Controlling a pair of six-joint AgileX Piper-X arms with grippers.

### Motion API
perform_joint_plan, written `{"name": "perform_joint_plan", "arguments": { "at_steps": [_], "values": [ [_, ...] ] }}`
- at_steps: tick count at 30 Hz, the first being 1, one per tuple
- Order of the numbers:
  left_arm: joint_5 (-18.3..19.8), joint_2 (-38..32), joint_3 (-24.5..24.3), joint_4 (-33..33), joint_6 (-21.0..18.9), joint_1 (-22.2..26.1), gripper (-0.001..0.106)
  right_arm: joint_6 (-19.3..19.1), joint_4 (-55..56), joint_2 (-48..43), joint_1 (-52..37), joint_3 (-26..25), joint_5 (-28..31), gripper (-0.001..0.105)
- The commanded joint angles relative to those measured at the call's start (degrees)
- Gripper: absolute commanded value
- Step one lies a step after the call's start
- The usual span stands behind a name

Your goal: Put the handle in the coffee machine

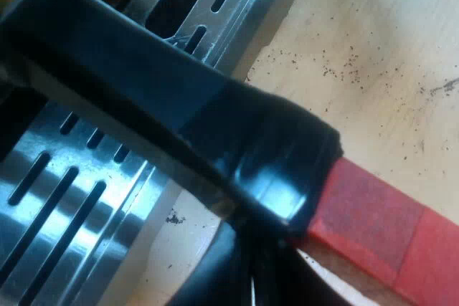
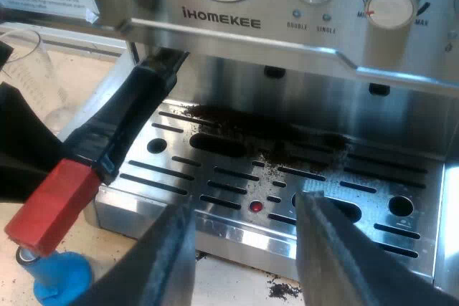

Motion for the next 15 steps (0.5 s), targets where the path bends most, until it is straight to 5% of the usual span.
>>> {"name": "perform_joint_plan", "arguments": {
  "at_steps": [1, 15],
  "values": [
    [10.0, -0.7, -1.9, -9.9, -2.8, -1.3, 0.000, -0.8, 0.0, -0.5, 0.0, 0.1, 0.7, 0.038],
    [13.6, -0.7, -1.9, -20.4, -10.0, -1.3, 0.000, -0.8, 0.0, -0.5, 0.0, 0.1, 0.7, 0.038]
  ]
}}
